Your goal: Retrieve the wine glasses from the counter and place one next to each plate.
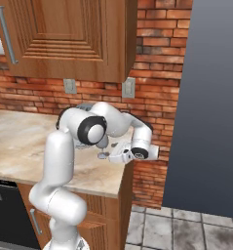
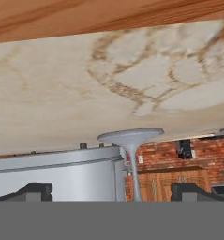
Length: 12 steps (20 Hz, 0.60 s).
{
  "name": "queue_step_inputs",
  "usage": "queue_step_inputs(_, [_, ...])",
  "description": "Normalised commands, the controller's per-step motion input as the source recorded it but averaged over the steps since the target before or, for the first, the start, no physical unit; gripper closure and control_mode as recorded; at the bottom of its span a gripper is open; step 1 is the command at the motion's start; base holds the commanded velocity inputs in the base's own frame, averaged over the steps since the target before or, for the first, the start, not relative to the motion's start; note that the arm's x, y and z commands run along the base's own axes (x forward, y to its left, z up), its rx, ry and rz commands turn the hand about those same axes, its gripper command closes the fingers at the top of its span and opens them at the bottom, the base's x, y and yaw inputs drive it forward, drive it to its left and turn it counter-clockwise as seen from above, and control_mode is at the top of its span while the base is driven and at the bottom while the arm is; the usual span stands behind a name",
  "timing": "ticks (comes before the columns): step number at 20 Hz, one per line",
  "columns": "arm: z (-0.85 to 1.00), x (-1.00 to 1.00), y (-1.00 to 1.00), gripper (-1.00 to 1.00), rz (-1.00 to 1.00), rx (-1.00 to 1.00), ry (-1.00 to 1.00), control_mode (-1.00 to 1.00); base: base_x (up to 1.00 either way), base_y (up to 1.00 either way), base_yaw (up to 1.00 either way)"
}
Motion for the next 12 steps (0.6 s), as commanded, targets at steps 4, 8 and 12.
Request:
queue_step_inputs(4, [-0.07, 0.10, 0.14, -1.00, -0.03, -0.02, 0.09, -1.00, 0.00, 0.00, 0.00])
queue_step_inputs(8, [-0.07, 0.07, 0.25, -1.00, -0.03, -0.04, 0.10, -1.00, 0.00, 0.00, 0.00])
queue_step_inputs(12, [-0.08, 0.13, 0.20, -1.00, -0.04, -0.04, 0.08, -1.00, 0.00, 0.00, 0.00])
